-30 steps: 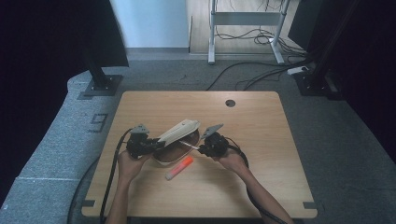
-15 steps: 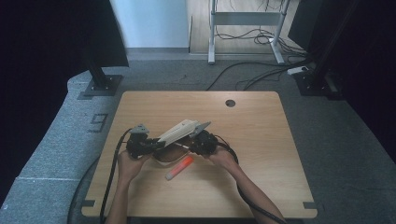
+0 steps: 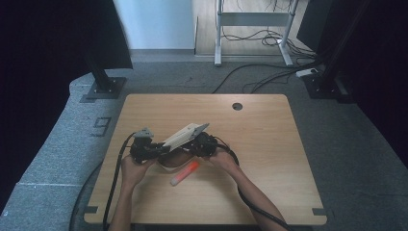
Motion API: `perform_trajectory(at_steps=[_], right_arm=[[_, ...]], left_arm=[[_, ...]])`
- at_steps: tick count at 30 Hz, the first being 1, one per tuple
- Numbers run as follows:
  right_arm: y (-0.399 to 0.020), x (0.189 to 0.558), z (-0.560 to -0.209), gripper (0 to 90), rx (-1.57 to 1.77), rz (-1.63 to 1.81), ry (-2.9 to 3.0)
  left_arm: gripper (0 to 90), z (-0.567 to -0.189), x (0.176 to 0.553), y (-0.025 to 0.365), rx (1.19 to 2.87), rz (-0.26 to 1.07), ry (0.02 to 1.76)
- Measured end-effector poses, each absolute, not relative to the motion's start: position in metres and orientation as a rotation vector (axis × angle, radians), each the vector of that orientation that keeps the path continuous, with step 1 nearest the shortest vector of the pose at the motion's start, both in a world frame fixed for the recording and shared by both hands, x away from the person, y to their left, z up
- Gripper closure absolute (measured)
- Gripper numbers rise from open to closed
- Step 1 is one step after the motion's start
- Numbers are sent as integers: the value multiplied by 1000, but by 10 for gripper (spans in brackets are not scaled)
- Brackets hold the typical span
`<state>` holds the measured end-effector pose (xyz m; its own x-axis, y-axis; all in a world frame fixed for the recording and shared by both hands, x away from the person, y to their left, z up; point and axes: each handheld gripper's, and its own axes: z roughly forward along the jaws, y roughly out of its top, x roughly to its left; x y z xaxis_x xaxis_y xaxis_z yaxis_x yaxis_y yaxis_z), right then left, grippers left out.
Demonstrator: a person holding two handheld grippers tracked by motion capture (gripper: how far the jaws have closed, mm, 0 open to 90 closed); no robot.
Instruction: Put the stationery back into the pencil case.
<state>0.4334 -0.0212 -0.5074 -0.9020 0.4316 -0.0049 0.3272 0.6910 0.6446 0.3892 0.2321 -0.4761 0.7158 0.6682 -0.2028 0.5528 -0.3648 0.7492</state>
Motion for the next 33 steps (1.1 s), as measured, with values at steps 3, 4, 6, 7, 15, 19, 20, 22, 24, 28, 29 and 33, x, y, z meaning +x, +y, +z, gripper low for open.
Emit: perform_trajectory(at_steps=[3, 4, 6, 7, 15, 19, 20, 22, 24, 28, 29, 33], right_arm=[[-20, 439, -510, 782, 623, 994, 2737], [-20, 440, -510, 782, 626, 995, 2734], [-20, 442, -511, 781, 628, 988, 2728], [-20, 444, -511, 781, 629, 983, 2726], [-20, 455, -511, 767, 631, 951, 2706], [-20, 460, -512, 756, 642, 951, 2691], [-20, 460, -512, 756, 642, 951, 2691], [-21, 463, -513, 748, 650, 953, 2688], [-21, 465, -515, 734, 665, 953, 2677], [-22, 469, -517, 697, 685, 947, 2664], [-23, 472, -517, 651, 706, 951, 2653], [-26, 472, -516, 606, 726, 954, 2642]], left_arm=[[732, -476, 389, 232, 2059, 164, 926], [732, -477, 390, 232, 2058, 162, 925], [731, -477, 390, 232, 2059, 163, 926], [732, -477, 390, 232, 2060, 163, 926], [731, -477, 390, 232, 2059, 162, 928], [730, -477, 390, 232, 2061, 161, 928], [730, -477, 390, 232, 2061, 161, 928], [730, -477, 390, 232, 2060, 161, 928], [729, -477, 390, 232, 2059, 157, 927], [729, -478, 390, 233, 2058, 155, 926], [729, -478, 390, 233, 2057, 153, 926], [728, -478, 391, 234, 2055, 150, 928]])
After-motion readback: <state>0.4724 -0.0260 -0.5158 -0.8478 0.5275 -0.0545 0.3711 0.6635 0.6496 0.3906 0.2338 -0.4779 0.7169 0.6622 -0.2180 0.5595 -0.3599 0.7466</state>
